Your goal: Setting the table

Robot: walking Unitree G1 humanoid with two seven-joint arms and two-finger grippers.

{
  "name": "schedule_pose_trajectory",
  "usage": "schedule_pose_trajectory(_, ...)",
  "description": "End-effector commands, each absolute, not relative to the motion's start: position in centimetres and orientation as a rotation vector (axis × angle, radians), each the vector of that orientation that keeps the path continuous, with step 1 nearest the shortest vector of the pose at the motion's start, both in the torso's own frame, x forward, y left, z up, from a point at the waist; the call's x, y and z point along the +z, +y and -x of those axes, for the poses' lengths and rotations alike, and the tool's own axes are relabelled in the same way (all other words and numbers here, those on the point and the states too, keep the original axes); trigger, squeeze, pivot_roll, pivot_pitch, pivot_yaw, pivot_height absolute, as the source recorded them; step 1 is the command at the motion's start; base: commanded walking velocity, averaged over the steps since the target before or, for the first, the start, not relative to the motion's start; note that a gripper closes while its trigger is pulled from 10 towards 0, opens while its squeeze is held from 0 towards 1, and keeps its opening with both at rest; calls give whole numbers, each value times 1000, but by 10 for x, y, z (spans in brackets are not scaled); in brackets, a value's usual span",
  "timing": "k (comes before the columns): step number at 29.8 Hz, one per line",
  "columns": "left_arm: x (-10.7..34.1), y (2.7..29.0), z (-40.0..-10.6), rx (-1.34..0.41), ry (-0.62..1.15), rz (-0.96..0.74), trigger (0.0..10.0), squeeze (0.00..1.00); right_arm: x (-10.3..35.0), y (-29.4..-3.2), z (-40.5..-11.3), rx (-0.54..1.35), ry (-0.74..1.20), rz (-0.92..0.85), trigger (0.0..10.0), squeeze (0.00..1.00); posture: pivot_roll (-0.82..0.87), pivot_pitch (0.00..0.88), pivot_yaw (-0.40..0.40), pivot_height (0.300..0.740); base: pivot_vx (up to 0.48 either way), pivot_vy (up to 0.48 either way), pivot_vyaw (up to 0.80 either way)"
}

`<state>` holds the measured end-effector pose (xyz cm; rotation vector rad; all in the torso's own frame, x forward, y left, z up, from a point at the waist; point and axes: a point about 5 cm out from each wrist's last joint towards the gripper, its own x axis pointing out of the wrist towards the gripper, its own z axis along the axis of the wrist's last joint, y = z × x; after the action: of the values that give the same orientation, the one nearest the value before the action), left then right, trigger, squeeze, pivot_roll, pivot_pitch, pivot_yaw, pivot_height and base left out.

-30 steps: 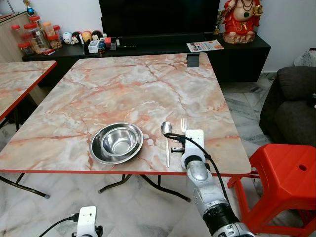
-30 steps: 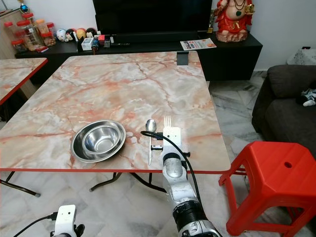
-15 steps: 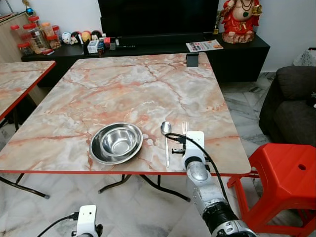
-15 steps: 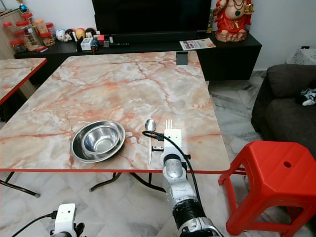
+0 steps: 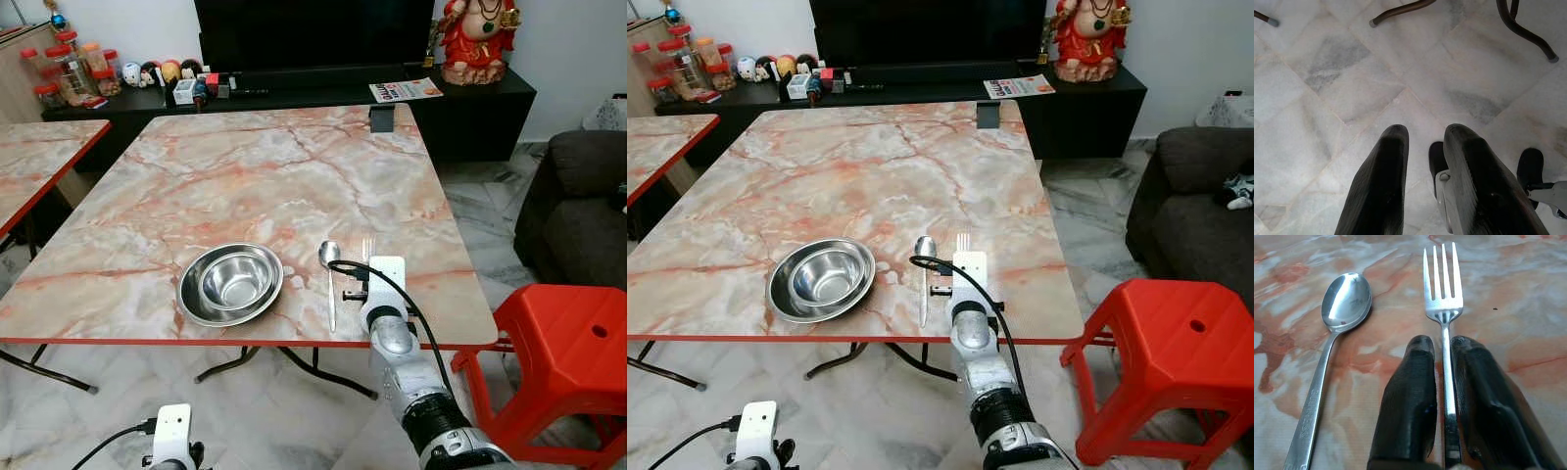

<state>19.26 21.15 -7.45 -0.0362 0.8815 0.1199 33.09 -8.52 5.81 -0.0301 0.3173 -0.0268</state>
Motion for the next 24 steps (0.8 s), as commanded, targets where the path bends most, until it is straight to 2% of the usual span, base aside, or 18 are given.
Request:
schedule_pose_trajectory(1,-72,219,-194,143,880,34,10000,0,62,-82,-334,-20,308,21,10000,812,-33,0,68,740,0,0,0)
schedule_pose_trajectory(2,-72,219,-194,143,880,34,10000,0,62,-82,-334,-20,308,21,10000,812,-33,0,68,740,0,0,0)
schedule_pose_trajectory(3,-72,218,-195,142,880,34,10000,0,62,-82,-334,-19,310,23,10000,12,-33,0,67,740,0,0,0)
schedule_pose_trajectory(13,-72,218,-196,144,877,36,10000,0,60,-80,-333,-8,314,27,10000,0,-33,0,66,740,0,0,0)
schedule_pose_trajectory(17,-72,218,-196,145,876,37,10000,0,79,-85,-333,-32,151,33,10000,0,-33,0,67,740,0,0,0)
schedule_pose_trajectory(24,-72,216,-195,136,880,43,10000,0,91,-95,-325,-55,69,47,10000,0,-44,0,71,740,0,0,0)
